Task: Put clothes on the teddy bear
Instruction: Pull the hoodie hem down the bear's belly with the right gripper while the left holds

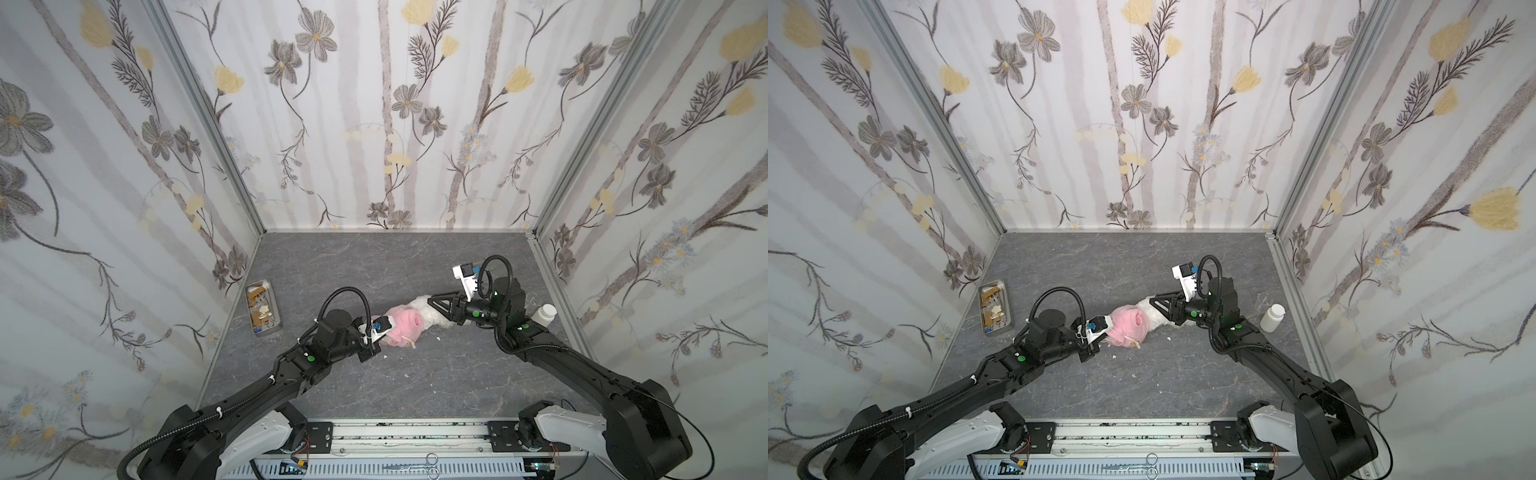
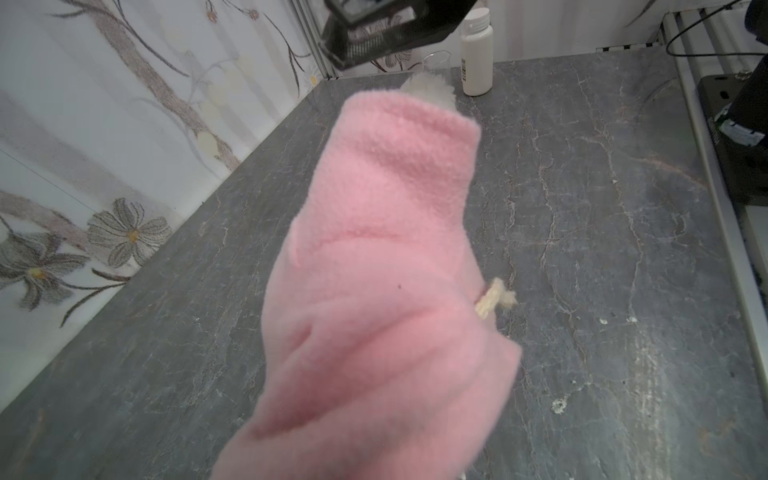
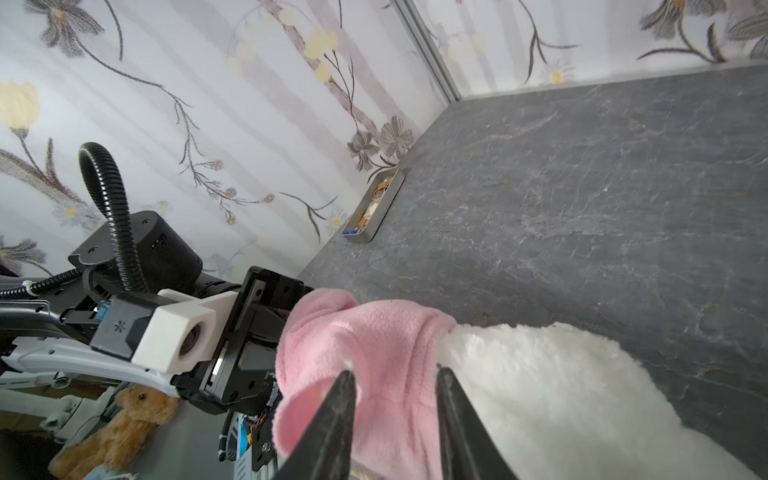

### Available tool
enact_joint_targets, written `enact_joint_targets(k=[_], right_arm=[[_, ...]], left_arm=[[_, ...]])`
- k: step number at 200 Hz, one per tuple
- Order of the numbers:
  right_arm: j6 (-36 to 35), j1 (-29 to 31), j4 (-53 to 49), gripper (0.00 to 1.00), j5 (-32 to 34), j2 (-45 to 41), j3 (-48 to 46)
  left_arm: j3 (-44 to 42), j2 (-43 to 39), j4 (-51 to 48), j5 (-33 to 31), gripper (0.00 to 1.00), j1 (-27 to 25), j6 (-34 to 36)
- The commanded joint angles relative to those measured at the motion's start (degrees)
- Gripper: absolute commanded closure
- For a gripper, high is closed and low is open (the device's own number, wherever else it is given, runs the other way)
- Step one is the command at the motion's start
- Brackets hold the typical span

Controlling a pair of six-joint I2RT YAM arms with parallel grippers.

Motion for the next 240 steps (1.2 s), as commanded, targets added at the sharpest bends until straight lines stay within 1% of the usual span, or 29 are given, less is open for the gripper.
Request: enact_joint_targets(k=[1, 15, 29, 40, 60, 84, 102, 125, 140, 155, 159, 166, 198, 212, 223, 232, 240], right_arm=[[-4.76, 2.07, -10.22, 0.65, 3.02, 1.47, 3.47], [-9.26, 3.83, -16.91, 0.67, 7.09, 2.15, 5.97], [-9.82, 4.82, -20.58, 0.70, 10.17, 2.65, 8.50], [-8.76, 5.21, -23.20, 0.73, 14.59, 3.30, 9.19], [-9.90, 6.38, -26.67, 0.73, 17.96, 5.40, 10.76], [-10.78, 7.61, -28.23, 0.71, 15.87, 8.85, 13.62], [-10.14, 7.61, -27.05, 0.68, 11.71, 10.40, 13.67], [-10.02, 7.71, -26.89, 0.66, 10.14, 11.69, 13.15], [-9.16, 7.81, -24.88, 0.67, 8.33, 12.54, 12.67], [-8.48, 8.55, -23.07, 0.70, 6.41, 12.77, 12.76], [-8.26, 8.76, -22.60, 0.71, 5.73, 14.55, 12.90], [-7.97, 9.23, -21.86, 0.71, 4.82, 15.02, 13.10], [-7.94, 10.34, -21.25, 0.76, 3.33, 16.94, 13.90], [-8.00, 10.36, -20.83, 0.76, 2.39, 17.04, 14.15], [-7.81, 10.26, -19.91, 0.74, 1.11, 16.63, 14.21], [-8.16, 10.15, -20.60, 0.73, 2.08, 15.99, 14.57], [-9.40, 10.03, -22.42, 0.73, 5.12, 14.99, 15.32]], left_arm=[[-1.29, -0.93, 6.35, -1.36, 1.00, -0.37, 7.55], [-1.77, -1.48, 6.33, -1.92, 1.00, -0.68, 8.23], [-2.04, -1.87, 6.33, -2.28, 1.00, -0.72, 8.73], [-2.47, -2.03, 6.33, -2.40, 1.00, -0.96, 9.38], [-3.09, -1.90, 6.28, -2.92, 1.00, -1.59, 11.05], [-3.55, -1.22, 6.25, -3.57, 1.00, -2.12, 13.62], [-3.68, -0.84, 6.19, -3.77, 1.00, -2.21, 14.75], [-3.80, -0.91, 6.05, -3.78, 1.00, -2.24, 15.25], [-3.92, -0.99, 5.80, -3.96, 1.00, -2.44, 15.97], [-4.12, -1.09, 5.27, -4.34, 1.00, -2.62, 17.02], [-4.16, -1.09, 5.07, -4.52, 1.00, -2.69, 17.36], [-4.12, -1.04, 4.84, -4.83, 1.00, -2.92, 18.04], [-3.41, -0.27, 3.58, -6.13, 1.00, -3.36, 22.14], [-2.88, 0.30, 2.60, -6.87, 1.00, -3.53, 23.90], [-2.69, 0.49, 2.16, -7.28, 1.00, -3.54, 25.13], [-2.63, 0.37, 2.11, -7.70, 1.00, -3.58, 26.08], [-2.80, -0.13, 2.11, -8.57, 1.00, -3.68, 27.50]])
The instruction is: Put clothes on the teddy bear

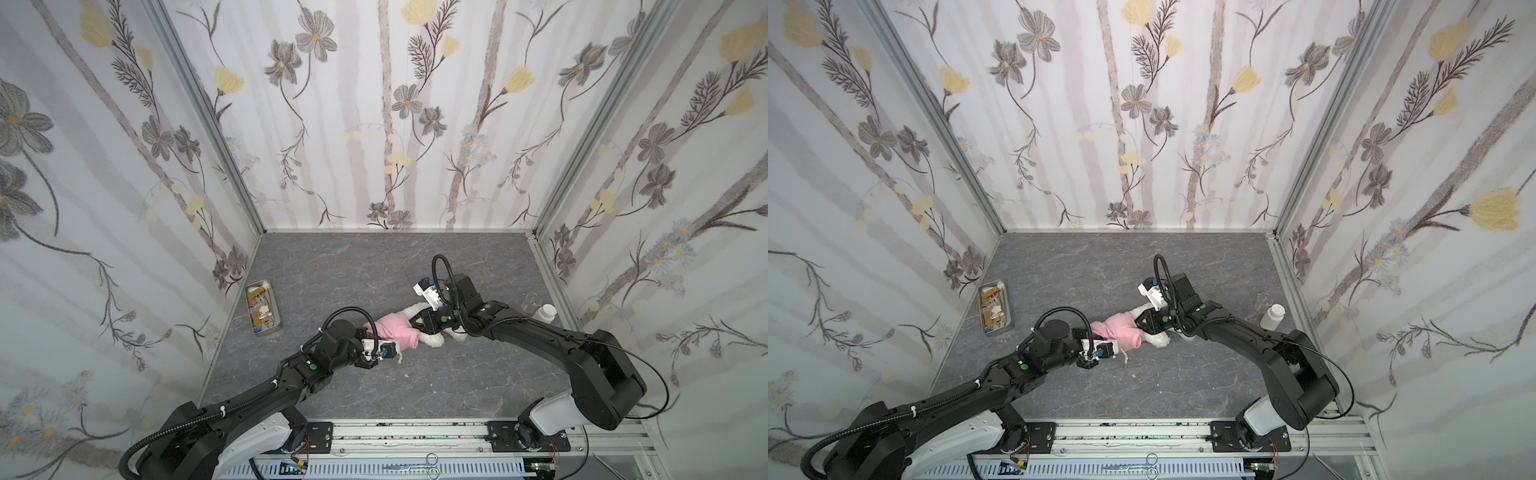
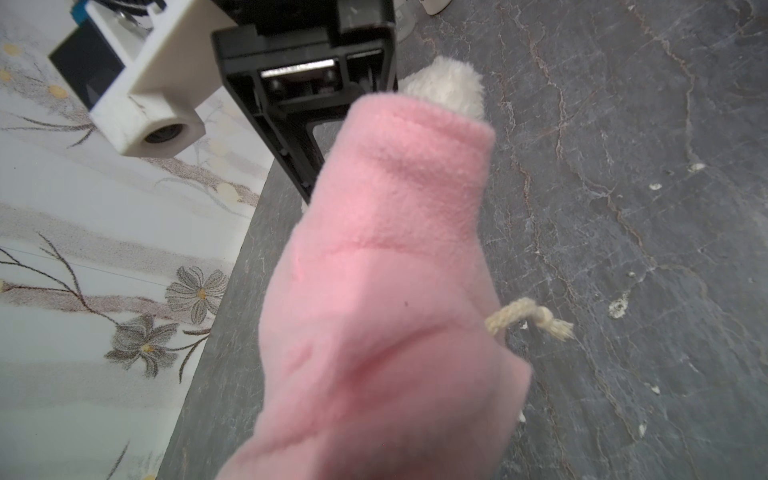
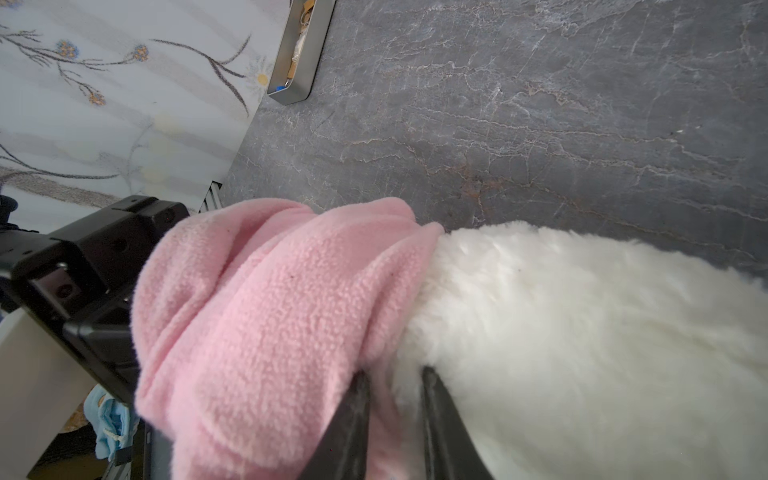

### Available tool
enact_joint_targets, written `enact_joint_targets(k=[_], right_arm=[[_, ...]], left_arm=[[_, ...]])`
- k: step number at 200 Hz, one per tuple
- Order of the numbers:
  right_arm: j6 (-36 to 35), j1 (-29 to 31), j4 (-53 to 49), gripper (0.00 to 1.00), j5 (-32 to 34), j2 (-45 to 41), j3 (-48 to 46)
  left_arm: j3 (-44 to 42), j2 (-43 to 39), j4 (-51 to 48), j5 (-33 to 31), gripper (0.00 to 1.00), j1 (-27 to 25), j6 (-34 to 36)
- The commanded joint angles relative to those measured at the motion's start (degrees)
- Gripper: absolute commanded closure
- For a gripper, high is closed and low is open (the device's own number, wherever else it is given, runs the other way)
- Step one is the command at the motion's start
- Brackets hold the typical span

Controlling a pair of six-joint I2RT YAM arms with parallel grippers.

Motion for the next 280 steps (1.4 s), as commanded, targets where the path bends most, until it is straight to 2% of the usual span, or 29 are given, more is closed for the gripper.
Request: enact_joint_targets(k=[1, 24, 43, 53, 66, 80, 100, 138, 165, 234, 263, 273, 280], right_arm=[[-1.74, 0.08, 1.04, 0.73, -1.57, -1.72, 1.61], [-5.13, -0.96, -5.72, 0.67, 13.22, -7.53, 2.76], [-6.12, -3.39, -6.39, 0.64, 17.18, -12.42, 2.52], [-6.24, -4.13, -5.91, 0.63, 16.08, -14.09, 2.86], [-6.64, -4.05, -4.97, 0.61, 10.15, -14.39, 3.67], [-5.04, -3.45, -4.87, 0.61, 2.95, -12.13, 5.09], [-2.15, -2.62, -6.63, 0.63, -2.50, -7.71, 6.37], [3.78, -2.61, -0.77, 0.70, -7.24, -4.15, 2.34], [5.51, -2.66, 1.71, 0.74, -7.09, -1.39, 1.93], [9.45, -2.26, 8.79, 0.70, -8.83, 3.21, -0.95], [13.58, -3.02, 14.05, 0.94, -9.24, 2.34, -3.47], [14.65, -4.14, 14.66, 1.00, -7.72, 1.54, -4.68], [15.31, -5.04, 15.12, 1.00, -6.38, 0.96, -5.63]], left_arm=[[0.65, -0.46, 2.11, -1.44, 1.00, -0.33, 5.39], [-1.11, -2.96, 3.60, -6.18, 1.00, -1.94, 14.96], [-1.63, -4.05, 5.44, -9.80, 1.00, -3.24, 24.69], [-1.17, -4.09, 5.55, -10.94, 1.00, -3.71, 28.58], [-0.61, -3.64, 5.30, -11.76, 1.00, -3.90, 31.09], [-0.49, -3.18, 4.75, -11.31, 1.00, -3.94, 32.54], [-1.63, -3.13, 4.43, -10.93, 1.00, -4.96, 33.22], [-3.59, -4.00, 3.26, -11.31, 1.00, -6.05, 32.33], [-3.69, -3.56, 2.98, -11.15, 1.00, -6.27, 32.41], [-3.50, -3.05, 2.99, -11.06, 1.00, -6.87, 32.63], [-3.83, -3.52, 2.90, -11.18, 1.00, -6.94, 32.33], [-3.94, -3.90, 2.55, -11.10, 1.00, -6.94, 32.17], [-4.10, -4.19, 2.31, -11.02, 1.00, -7.13, 31.90]])
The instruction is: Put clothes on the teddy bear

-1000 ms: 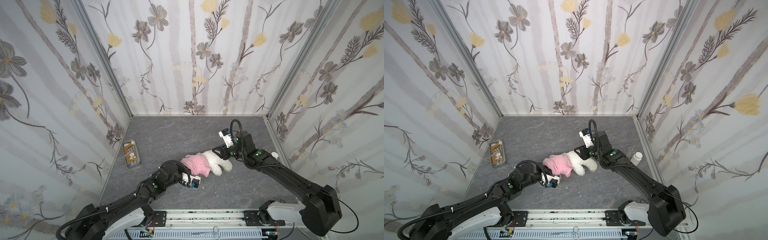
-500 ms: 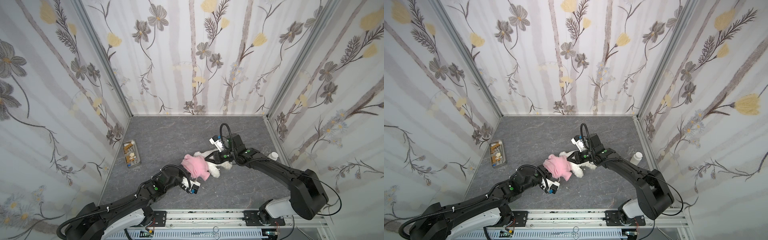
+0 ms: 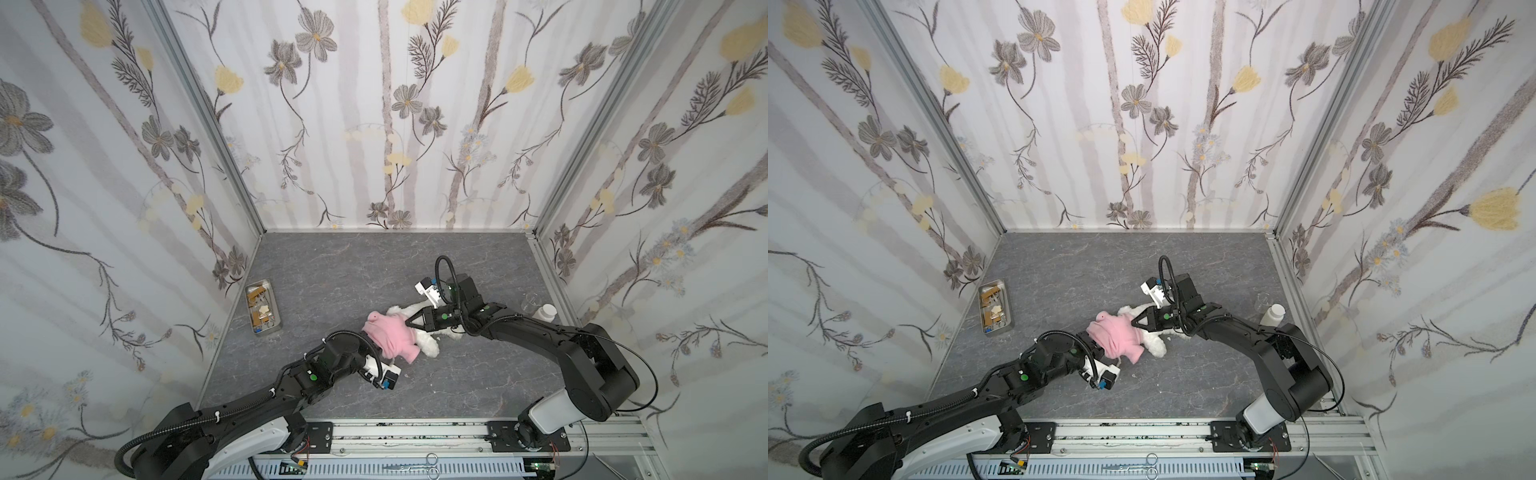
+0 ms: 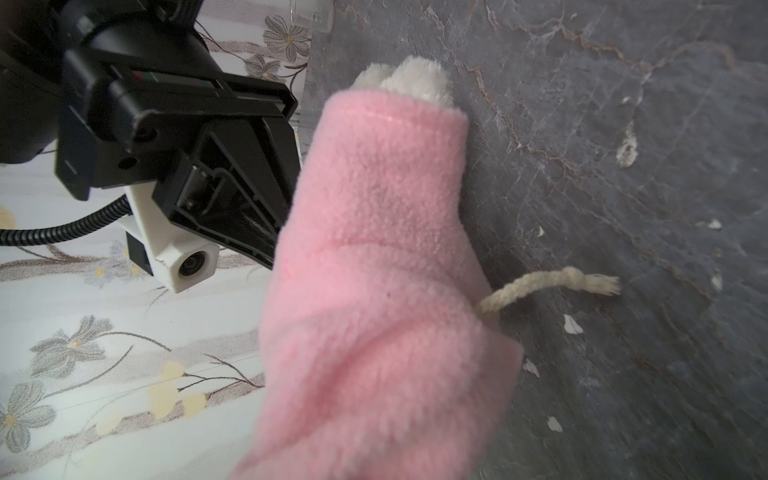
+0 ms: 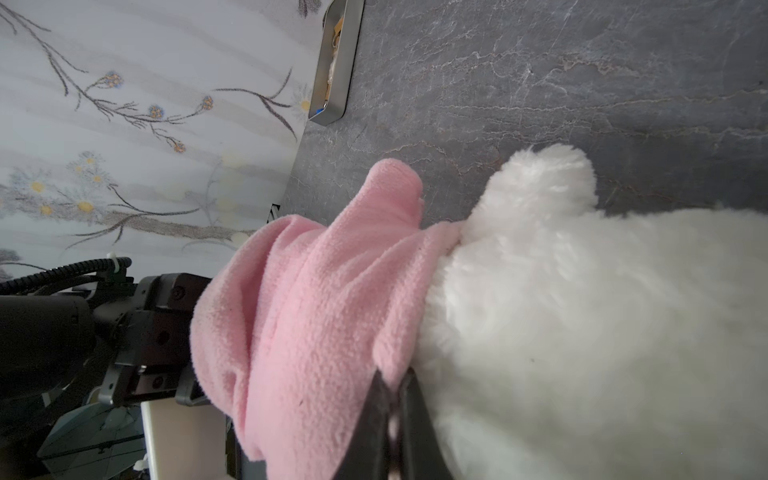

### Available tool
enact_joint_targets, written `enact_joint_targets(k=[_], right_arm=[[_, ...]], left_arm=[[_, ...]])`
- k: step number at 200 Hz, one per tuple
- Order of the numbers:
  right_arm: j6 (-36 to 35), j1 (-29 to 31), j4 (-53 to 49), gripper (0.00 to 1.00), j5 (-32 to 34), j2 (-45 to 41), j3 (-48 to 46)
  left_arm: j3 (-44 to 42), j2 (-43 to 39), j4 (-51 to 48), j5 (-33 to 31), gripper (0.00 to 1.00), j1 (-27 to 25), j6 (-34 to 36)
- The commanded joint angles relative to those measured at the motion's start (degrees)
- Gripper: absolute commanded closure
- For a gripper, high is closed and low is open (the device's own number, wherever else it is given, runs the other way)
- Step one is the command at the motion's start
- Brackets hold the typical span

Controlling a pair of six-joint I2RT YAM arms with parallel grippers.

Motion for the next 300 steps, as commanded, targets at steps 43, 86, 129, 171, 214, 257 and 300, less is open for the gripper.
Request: enact_joint_targets(k=[43, 86, 129, 171, 214, 257, 300], right_arm=[[4.98, -5.97, 3.59, 1.00, 14.12, -5.58, -6.29], [2.48, -9.44, 0.58, 1.00, 23.11, -5.55, -7.91], [-0.07, -12.49, 0.14, 1.00, 26.80, -5.57, -10.17], [-1.73, -12.45, 3.91, 0.87, 14.33, -5.59, -6.48], [-9.61, -13.00, -4.96, 0.56, 11.86, -15.38, 2.10], [-10.47, -10.51, -2.06, 0.53, 13.97, -27.15, -1.46], [-12.07, -0.65, 8.61, 0.54, 17.73, -37.24, -14.97]], left_arm=[[-1.17, -2.67, -0.70, 1.11, 1.00, -1.31, -1.94], [-1.37, -5.20, 0.87, 1.32, 1.00, -2.37, -6.93], [-1.62, -6.95, 3.65, 0.38, 1.00, -2.47, -12.11], [1.09, -3.64, 4.46, 1.22, 1.00, -2.64, -20.62], [7.82, -1.68, 0.05, 0.51, 1.00, -2.61, -40.65], [15.54, -0.79, -2.81, 0.59, 1.00, 0.28, -74.91], [19.13, 4.32, -2.26, 9.28, 1.00, 10.16, -120.51]])
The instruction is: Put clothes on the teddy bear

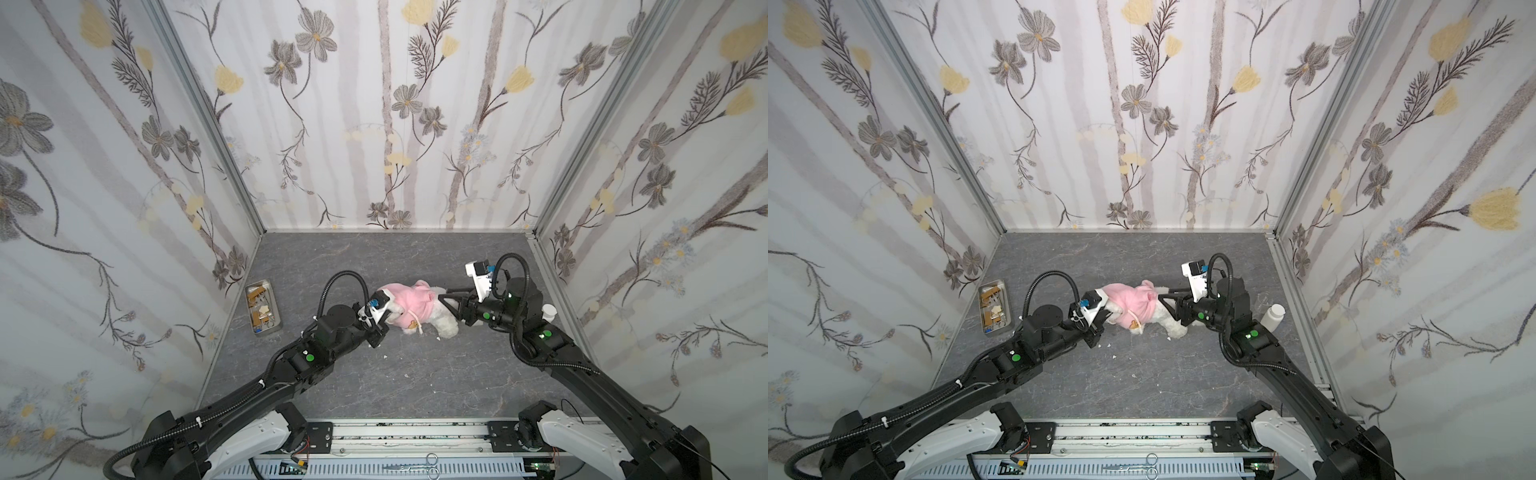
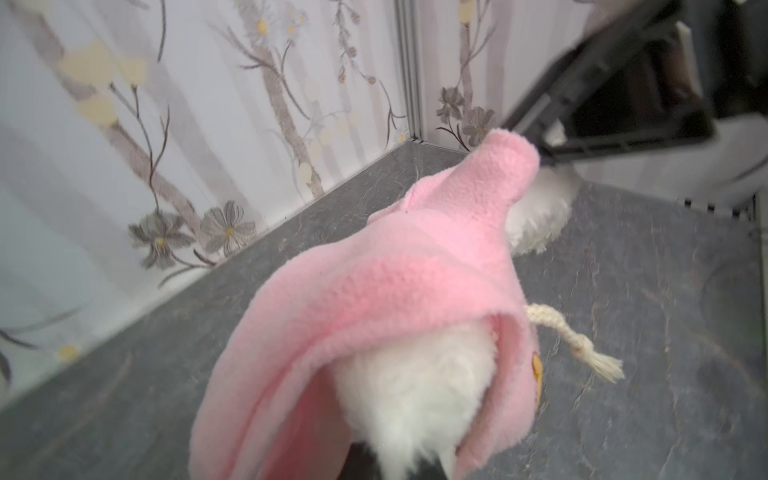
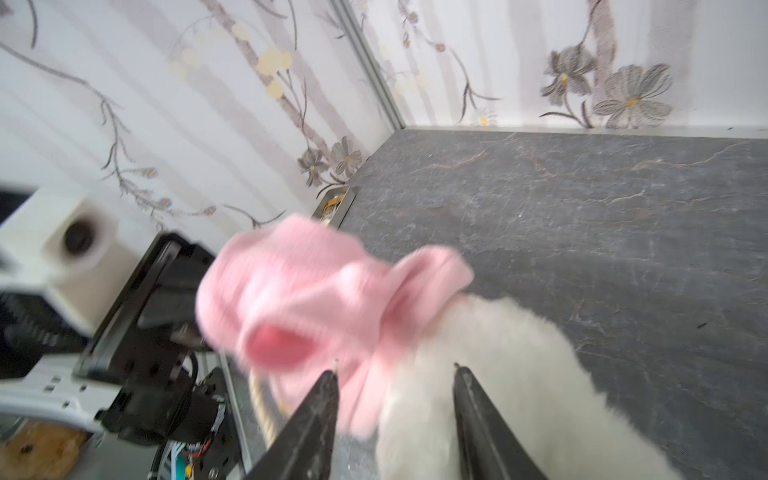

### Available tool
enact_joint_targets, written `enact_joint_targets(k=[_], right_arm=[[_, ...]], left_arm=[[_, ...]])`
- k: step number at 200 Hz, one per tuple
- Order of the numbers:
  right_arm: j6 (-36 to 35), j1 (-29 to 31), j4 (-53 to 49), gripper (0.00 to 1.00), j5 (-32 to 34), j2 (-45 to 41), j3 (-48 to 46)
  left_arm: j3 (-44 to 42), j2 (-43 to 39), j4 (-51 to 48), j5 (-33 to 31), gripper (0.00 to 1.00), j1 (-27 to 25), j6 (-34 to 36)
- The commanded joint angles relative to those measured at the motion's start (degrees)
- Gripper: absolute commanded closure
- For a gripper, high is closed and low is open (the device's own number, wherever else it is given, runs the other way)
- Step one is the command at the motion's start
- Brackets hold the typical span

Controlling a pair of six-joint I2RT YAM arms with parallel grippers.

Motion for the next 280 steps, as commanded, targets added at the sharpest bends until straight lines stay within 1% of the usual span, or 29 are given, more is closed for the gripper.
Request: enact_joint_targets(k=[1, 13, 23, 38, 47, 56, 73, 93, 105, 128, 158, 177, 206, 217, 224, 231, 244, 254, 257, 267, 280], right_arm=[[-0.43, 3.44, 8.96, 0.54, 2.57, -2.32, -5.66], [2.85, 4.45, 13.34, 0.54, 3.08, -1.35, -8.79], [5.17, 4.87, 15.59, 0.55, 3.59, 0.56, -9.81], [6.99, 5.78, 16.62, 0.56, 3.51, 4.26, -9.39], [7.12, 6.65, 16.92, 0.56, 3.96, 5.91, -9.21], [7.67, 7.29, 17.30, 0.56, 5.83, 7.36, -9.39], [8.76, 7.30, 19.49, 0.55, 6.51, 11.15, -9.88], [9.37, 7.22, 23.55, 0.57, 3.15, 16.59, -9.07], [9.88, 6.88, 25.84, 0.58, 0.51, 19.62, -8.50], [11.56, 5.36, 29.24, 0.58, -2.04, 22.66, -9.41], [12.91, 5.33, 32.34, 0.58, -4.06, 25.24, -11.20], [14.40, 5.58, 35.85, 0.62, -5.83, 26.71, -12.21], [14.87, 6.19, 37.68, 0.69, -5.69, 28.51, -12.20], [15.41, 6.24, 38.72, 0.76, -5.74, 28.62, -12.04], [15.93, 6.19, 39.51, 0.80, -6.08, 30.65, -11.94], [16.47, 6.23, 40.33, 0.86, -6.27, 30.98, -11.98], [16.97, 6.06, 38.87, 1.00, -3.98, 30.22, -12.47], [16.75, 5.77, 35.61, 1.00, -1.21, 29.35, -13.11], [16.72, 5.55, 34.22, 1.00, -0.13, 27.58, -13.30], [16.70, 5.03, 30.12, 1.00, 3.21, 25.47, -14.18], [17.44, 4.55, 25.95, 1.00, 7.79, 22.74, -16.03]], left_arm=[[1.19, 2.78, 1.86, 7.88, 1.00, 4.39, -35.42], [1.03, 5.08, 2.27, 13.05, 1.00, 6.66, -43.38], [0.47, 6.84, 3.05, 17.30, 1.00, 8.21, -48.69], [-0.76, 8.70, 4.26, 21.52, 1.00, 10.12, -57.00], [-1.53, 9.41, 5.84, 23.72, 1.00, 10.73, -60.31], [-1.94, 9.81, 6.34, 24.65, 1.00, 11.09, -61.95], [-2.36, 11.16, 6.84, 27.33, 1.00, 11.82, -62.75], [-3.15, 13.31, 7.68, 31.43, 1.00, 13.16, -63.88], [-3.80, 14.35, 8.14, 32.69, 1.00, 13.81, -64.08], [-4.83, 14.83, 8.41, 33.30, 1.00, 14.76, -64.05], [-5.17, 14.92, 8.59, 33.71, 1.00, 15.30, -63.99], [-5.28, 15.25, 8.59, 33.83, 1.00, 15.38, -64.47], [-5.22, 14.92, 8.77, 33.74, 1.00, 15.42, -64.90], [-5.09, 14.92, 8.77, 33.82, 1.00, 15.43, -65.15], [-5.09, 14.83, 8.85, 33.76, 1.00, 15.42, -65.54], [-5.08, 14.76, 8.79, 33.53, 1.00, 15.43, -65.86], [-5.71, 13.91, 8.85, 31.28, 1.00, 15.43, -67.47], [-6.85, 12.83, 8.76, 28.88, 1.00, 15.53, -69.48], [-7.14, 12.44, 8.77, 28.08, 1.00, 15.58, -70.14], [-8.47, 11.24, 8.76, 25.55, 1.00, 15.84, -72.35], [-9.94, 10.79, 8.76, 24.05, 1.00, 16.09, -75.03]])
